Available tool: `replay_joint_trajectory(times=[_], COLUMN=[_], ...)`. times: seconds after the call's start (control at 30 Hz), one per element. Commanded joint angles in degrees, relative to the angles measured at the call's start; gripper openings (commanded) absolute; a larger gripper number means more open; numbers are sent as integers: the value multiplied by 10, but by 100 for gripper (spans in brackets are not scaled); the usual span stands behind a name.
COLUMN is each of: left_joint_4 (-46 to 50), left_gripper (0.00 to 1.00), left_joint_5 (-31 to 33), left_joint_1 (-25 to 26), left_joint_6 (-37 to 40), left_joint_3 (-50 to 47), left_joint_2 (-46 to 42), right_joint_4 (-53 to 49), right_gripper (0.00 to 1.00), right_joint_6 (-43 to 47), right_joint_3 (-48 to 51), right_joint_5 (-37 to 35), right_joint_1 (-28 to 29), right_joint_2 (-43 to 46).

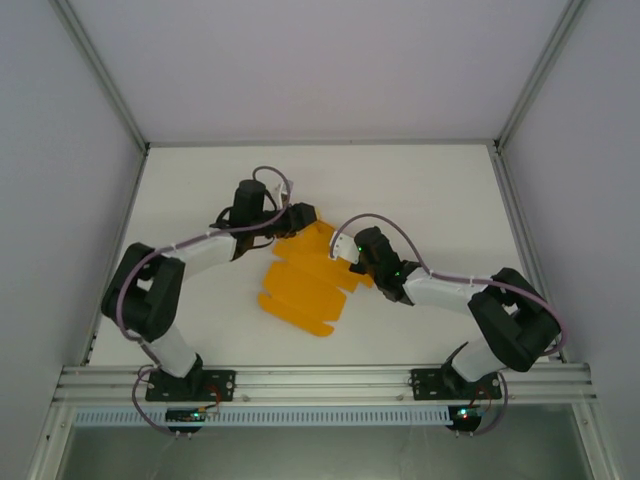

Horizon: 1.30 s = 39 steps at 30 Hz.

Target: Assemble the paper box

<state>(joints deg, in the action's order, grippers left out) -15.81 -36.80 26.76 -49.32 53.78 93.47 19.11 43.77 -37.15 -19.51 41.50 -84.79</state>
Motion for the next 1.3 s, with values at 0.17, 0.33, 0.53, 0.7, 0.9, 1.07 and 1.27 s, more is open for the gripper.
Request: replay_joint_trajectory(times=[0.17, 0.33, 0.53, 0.7, 0.9, 1.07, 1.27], left_joint_4=[331, 356, 360, 330, 237, 178, 110], left_gripper=[90, 100, 100, 100, 100, 100, 97], left_joint_5=[235, 298, 345, 307, 218, 173, 124], left_joint_1=[-31, -78, -101, -101, -92, -78, -50], left_joint_6=[181, 179, 200, 220, 240, 252, 254], left_joint_3=[-7, -78, -102, -100, -123, -143, -145], left_joint_2=[-153, -207, -191, -150, -159, -167, -128], right_joint_4=[15, -11, -19, -16, -21, -21, -22], right_gripper=[0, 0, 0, 0, 0, 0, 0], right_joint_6=[-2, 8, 8, 8, 5, -2, -6], right_joint_3=[0, -23, -35, -37, -37, -38, -40], right_joint_5=[14, 14, 13, 10, 15, 22, 25], right_joint_1=[-8, -11, -9, -5, -5, -5, -3], right_joint_2=[38, 50, 57, 58, 58, 54, 46])
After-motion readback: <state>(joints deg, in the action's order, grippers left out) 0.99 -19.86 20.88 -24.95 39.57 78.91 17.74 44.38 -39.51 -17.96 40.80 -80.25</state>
